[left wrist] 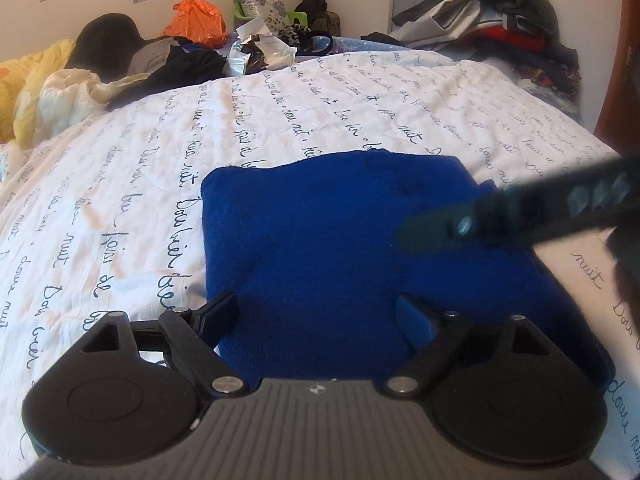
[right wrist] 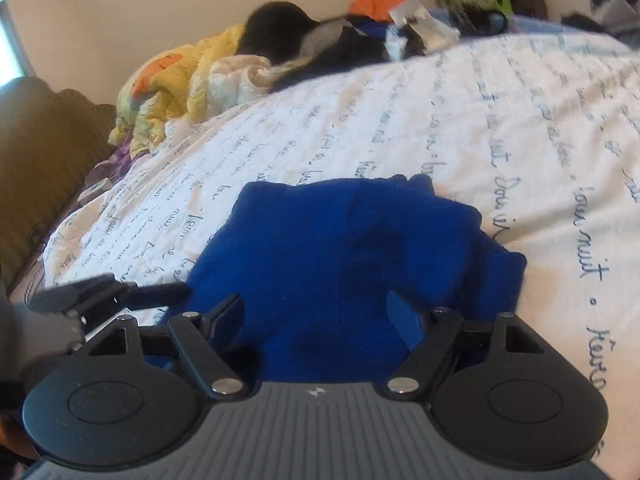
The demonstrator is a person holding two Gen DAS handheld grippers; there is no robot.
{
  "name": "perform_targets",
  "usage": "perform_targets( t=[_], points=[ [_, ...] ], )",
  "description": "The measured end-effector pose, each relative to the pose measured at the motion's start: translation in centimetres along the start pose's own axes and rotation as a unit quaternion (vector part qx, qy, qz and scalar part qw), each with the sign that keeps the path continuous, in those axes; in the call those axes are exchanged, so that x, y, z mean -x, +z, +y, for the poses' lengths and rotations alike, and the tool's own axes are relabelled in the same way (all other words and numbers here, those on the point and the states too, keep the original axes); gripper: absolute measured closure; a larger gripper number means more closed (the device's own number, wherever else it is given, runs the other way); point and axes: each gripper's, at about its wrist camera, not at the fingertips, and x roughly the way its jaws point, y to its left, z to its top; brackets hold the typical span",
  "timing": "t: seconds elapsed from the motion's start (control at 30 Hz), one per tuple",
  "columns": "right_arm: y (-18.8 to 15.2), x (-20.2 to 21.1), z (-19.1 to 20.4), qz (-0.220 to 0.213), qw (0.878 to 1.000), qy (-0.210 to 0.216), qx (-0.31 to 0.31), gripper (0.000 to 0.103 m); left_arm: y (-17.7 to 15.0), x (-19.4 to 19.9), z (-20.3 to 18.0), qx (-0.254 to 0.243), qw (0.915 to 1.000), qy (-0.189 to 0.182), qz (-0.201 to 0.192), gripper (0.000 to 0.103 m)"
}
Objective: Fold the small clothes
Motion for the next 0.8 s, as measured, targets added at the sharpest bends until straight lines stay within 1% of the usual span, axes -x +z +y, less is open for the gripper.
perform_targets(
  t=[0.1, 0.13, 0.2, 0.23, 0.27, 0.3, 0.33, 0.37, 0.43, 0.47, 0.53, 0.57, 0.6, 0.63, 0.7, 0.73, 0.8],
  points=[
    [0.4, 1.9, 1.1, -0.023, 0.999, 0.029, 0.007, 0.024, -0.1, 0.0, 0.0, 0.003, 1.0, 0.003, -0.002, 0.016],
    [0.2, 1.6, 1.1, -0.016, 0.999, 0.03, 0.004, 0.024, -0.1, -0.1, -0.1, 0.003, 1.0, 0.004, -0.003, 0.015],
    [-0.8, -0.6, -0.3, 0.024, 0.999, 0.02, -0.009, 0.025, -0.1, -0.1, -0.1, 0.001, 1.0, 0.006, -0.004, 0.015],
    [-1.7, -0.5, -0.9, -0.002, 0.999, 0.042, -0.003, 0.025, -0.2, 0.3, -0.1, 0.001, 1.0, 0.007, -0.005, 0.015],
    [-1.8, -0.2, -1.2, 0.001, 0.999, 0.049, -0.013, 0.025, -0.2, 0.9, 0.0, 0.003, 0.9999, 0.012, -0.007, 0.018],
    [-1.6, 0.6, -0.9, 0.008, 0.999, 0.045, -0.029, 0.025, -0.4, 1.9, 0.1, 0.006, 0.9998, 0.012, -0.013, 0.021],
    [-1.3, 1.7, -0.4, 0.016, 0.999, 0.035, -0.038, 0.025, -0.9, 3.3, 0.2, 0.008, 0.9996, 0.008, -0.024, 0.02],
    [-1.4, 2.9, 0.3, 0.01, 0.999, 0.03, -0.03, 0.025, -1.7, 4.8, 0.4, 0.012, 0.9992, 0.002, -0.037, 0.016],
    [-2.7, 5.6, 1.6, -0.022, 0.999, 0.027, -0.003, 0.024, -3.2, 6.8, 0.5, 0.029, 0.9986, -0.012, -0.043, 0.013],
    [-3.6, 6.0, 2.2, -0.023, 0.999, 0.022, 0.008, 0.021, -4.0, 7.2, 0.2, 0.034, 0.9985, -0.024, -0.034, 0.013],
    [-5.4, 5.0, 2.8, 0.004, 0.999, -0.002, 0.036, 0.021, -5.8, 6.6, -0.8, 0.022, 0.9991, -0.036, -0.004, 0.014],
    [-6.5, 3.7, 2.5, 0.029, 0.999, -0.013, 0.042, 0.021, -6.6, 6.0, -1.0, 0.013, 0.9993, -0.033, 0.013, 0.015],
    [-7.5, 3.4, 2.1, 0.018, 0.998, -0.012, 0.052, 0.021, -7.7, 5.8, -0.8, 0.018, 0.9995, -0.027, 0.005, 0.012],
    [-8.0, 3.7, 2.1, 0.007, 0.998, -0.008, 0.058, 0.021, -8.1, 6.2, -0.3, 0.027, 0.9995, -0.017, 0.006, 0.011],
    [-7.6, 5.1, 1.8, 0.014, 0.999, -0.009, 0.028, 0.021, -8.2, 7.4, 1.0, 0.05, 0.9986, -0.016, 0.01, 0.015],
    [-7.4, 6.1, 1.6, 0.008, 1.0, -0.001, 0.015, 0.021, -8.3, 8.2, 1.4, 0.054, 0.9985, -0.011, 0.004, 0.02],
    [-7.6, 7.8, 0.7, -0.006, 1.0, 0.012, -0.005, 0.02, -8.6, 9.8, 1.0, 0.032, 0.9993, -0.002, -0.019, 0.02]
  ],
)
